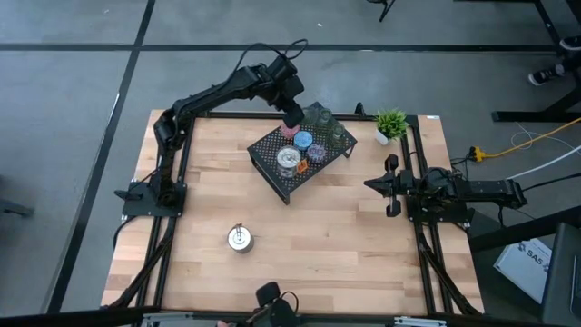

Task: Pick & Place candle stick holders
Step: Put the green glass candle holder on the shelf aligned with the green glass candle holders

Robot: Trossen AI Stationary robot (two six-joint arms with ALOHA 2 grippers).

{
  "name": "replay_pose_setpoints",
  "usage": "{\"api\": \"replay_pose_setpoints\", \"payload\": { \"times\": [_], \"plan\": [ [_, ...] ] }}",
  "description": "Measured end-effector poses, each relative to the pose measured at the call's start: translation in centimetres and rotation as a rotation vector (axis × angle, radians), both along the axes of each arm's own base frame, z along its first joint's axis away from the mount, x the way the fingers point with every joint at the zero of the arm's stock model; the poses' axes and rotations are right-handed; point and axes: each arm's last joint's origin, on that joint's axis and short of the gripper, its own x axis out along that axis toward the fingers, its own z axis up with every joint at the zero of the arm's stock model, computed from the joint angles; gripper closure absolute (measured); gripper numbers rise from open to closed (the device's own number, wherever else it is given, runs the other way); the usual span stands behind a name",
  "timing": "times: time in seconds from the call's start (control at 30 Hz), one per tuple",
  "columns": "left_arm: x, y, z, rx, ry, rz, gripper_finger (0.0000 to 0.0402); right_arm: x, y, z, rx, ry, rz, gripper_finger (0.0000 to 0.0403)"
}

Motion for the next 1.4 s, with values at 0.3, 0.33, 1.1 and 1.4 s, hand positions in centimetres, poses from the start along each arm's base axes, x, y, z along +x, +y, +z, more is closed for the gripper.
{"api": "replay_pose_setpoints", "payload": {
  "times": [0.3,0.33,1.1,1.4],
  "plan": [
    [-0.8,0.2,1.1,0.024,-0.024,0.012,0.0221,0.0,0.0,0.0,0.0,0.0,0.0,0.0402],
    [-0.9,0.3,1.1,0.026,-0.022,0.01,0.0221,0.0,0.0,0.0,0.0,0.0,0.0,0.0402],
    [-6.7,1.9,4.7,0.081,0.133,0.174,0.0223,0.0,0.0,0.0,0.0,0.0,0.0,0.0402],
    [-8.9,2.6,1.8,-0.003,0.269,0.246,0.0223,0.0,0.0,0.0,0.0,0.0,0.0,0.0402]
  ]
}}
